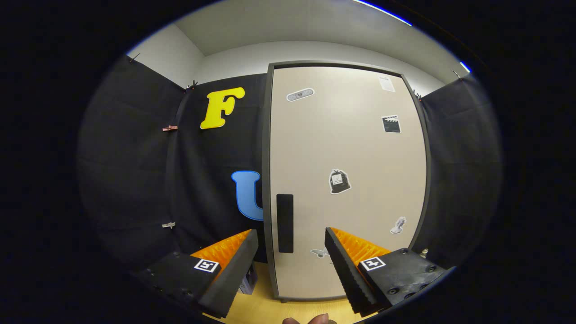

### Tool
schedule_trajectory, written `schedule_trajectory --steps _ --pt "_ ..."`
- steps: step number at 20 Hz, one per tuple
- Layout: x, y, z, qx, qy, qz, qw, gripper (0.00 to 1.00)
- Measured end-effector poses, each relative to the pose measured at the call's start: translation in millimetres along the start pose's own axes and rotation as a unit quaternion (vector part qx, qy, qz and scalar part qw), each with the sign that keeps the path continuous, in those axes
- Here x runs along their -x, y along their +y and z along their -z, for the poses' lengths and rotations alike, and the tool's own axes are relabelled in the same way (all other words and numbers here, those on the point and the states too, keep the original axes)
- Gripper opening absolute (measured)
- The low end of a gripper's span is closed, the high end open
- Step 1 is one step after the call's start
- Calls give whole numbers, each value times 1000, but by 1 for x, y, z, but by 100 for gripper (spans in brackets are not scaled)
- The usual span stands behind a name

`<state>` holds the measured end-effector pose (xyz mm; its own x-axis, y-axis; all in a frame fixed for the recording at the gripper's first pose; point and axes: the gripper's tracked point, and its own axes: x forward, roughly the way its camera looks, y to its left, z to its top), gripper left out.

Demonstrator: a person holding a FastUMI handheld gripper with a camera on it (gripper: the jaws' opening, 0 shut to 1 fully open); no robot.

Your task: Open the shoe cabinet door, grab the shoes and put them into the shoe cabinet, then close the shoe cabinet door.

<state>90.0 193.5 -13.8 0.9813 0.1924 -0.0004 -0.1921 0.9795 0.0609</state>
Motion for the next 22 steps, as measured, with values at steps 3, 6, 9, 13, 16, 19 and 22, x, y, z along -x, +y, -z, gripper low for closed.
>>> schedule_trajectory --steps 3,6,9,13,16,19,22 --pt "-40 4 13 1 6 9 1000 98" --pt "-80 -1 26 -1 9 24 1000 98" --pt "-109 -7 43 -29 27 32 999 73" --pt "-112 -3 47 -4 19 35 999 51" --pt "-109 -1 43 -2 17 31 999 34" --pt "-109 -2 46 -1 32 20 999 21" --pt "-102 -1 44 -2 30 9 1000 21"
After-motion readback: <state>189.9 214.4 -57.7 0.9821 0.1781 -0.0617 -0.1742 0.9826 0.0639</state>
